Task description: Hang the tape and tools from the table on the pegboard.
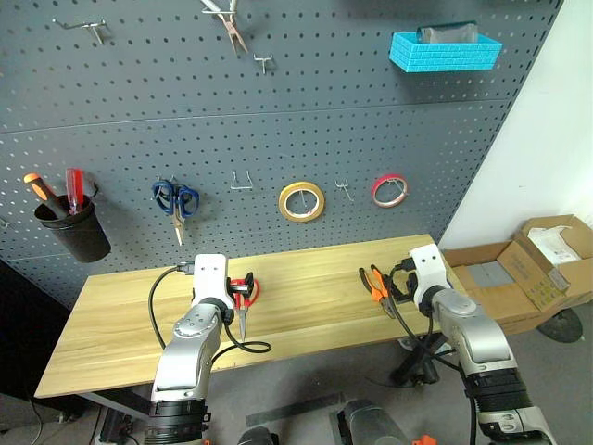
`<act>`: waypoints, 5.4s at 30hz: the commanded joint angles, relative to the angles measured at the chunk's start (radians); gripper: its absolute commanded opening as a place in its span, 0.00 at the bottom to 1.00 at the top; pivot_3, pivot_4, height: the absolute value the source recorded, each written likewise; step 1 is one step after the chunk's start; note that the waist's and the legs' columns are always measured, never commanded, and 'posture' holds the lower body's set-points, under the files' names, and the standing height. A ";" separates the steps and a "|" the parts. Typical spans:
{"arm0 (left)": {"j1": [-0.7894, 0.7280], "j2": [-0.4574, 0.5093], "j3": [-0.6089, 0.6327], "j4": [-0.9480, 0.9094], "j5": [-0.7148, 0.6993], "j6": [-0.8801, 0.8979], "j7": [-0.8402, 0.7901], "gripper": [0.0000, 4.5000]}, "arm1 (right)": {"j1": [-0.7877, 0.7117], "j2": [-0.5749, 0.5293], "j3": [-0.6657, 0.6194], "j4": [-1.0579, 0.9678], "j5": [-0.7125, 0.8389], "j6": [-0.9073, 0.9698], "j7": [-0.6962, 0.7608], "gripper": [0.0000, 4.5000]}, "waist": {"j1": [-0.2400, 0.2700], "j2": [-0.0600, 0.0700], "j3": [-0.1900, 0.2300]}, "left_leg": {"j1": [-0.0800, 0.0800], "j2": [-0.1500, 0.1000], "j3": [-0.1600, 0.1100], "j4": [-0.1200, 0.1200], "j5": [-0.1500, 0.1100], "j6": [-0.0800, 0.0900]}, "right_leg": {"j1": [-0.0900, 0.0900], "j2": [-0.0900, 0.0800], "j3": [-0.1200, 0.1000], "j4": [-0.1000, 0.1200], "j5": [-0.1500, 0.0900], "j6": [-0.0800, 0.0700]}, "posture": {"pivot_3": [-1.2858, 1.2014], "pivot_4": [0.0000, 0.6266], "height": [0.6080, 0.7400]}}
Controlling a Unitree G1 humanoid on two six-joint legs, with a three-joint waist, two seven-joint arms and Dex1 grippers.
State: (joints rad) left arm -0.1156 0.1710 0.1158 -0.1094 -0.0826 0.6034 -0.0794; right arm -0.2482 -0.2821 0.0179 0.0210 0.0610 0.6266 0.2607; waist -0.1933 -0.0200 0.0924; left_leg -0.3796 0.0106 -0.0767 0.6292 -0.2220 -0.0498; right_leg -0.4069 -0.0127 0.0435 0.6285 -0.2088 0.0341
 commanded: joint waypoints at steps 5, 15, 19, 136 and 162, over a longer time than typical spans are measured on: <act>-0.048 0.019 -0.064 -0.046 -0.086 0.035 -0.159 0.99 | -0.032 -0.070 -0.025 0.021 0.007 -0.015 0.056 1.00 | 0.003 -0.003 0.023 | -0.001 0.000 0.000 0.000 0.000 0.000 | 0.000 0.000 0.000 0.000 0.000 0.000 | 0.46 0.18 1.00; -0.341 0.105 -0.457 0.221 -0.011 -0.172 -0.616 0.99 | -0.151 -0.169 -0.041 0.343 0.010 -0.109 0.161 1.00 | 0.001 -0.005 0.101 | -0.003 -0.001 0.002 -0.002 0.000 0.001 | -0.002 0.000 0.002 0.000 -0.002 0.000 | 0.44 0.35 1.00; -0.463 0.056 -0.522 0.451 0.044 -0.326 -0.683 0.99 | -0.231 -0.187 -0.049 0.496 0.006 -0.166 0.190 1.00 | -0.001 -0.006 0.134 | -0.005 -0.001 0.005 -0.002 -0.001 0.002 | -0.005 0.000 0.006 0.000 -0.002 0.002 | 0.43 0.41 1.00; -0.187 0.050 -0.148 -0.149 -0.138 -0.025 -0.364 1.00 | -0.629 -0.009 0.166 0.952 -0.221 -1.011 0.317 0.66 | -0.016 -0.015 0.043 | -0.002 -0.002 0.025 0.001 0.008 0.014 | 0.001 -0.002 0.028 -0.013 0.023 0.025 | 0.48 0.09 1.00; -0.004 0.301 -0.362 -0.064 0.050 -0.305 -0.564 1.00 | -0.481 0.085 -0.021 0.606 -0.106 0.100 0.079 1.00 | 0.001 -0.006 0.117 | 0.000 -0.001 0.026 0.002 0.008 0.016 | -0.004 -0.001 0.029 0.002 0.012 0.010 | 0.47 0.40 1.00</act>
State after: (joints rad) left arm -0.1106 0.4740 -0.2509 -0.1461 -0.0371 0.3156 -0.6431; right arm -0.6979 -0.1911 0.0170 0.5949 -0.0571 0.7489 0.3599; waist -0.1923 -0.0261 0.2090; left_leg -0.3829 0.0097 -0.0504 0.6301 -0.2136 -0.0341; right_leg -0.4143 -0.0130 0.0724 0.6306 -0.1973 0.0450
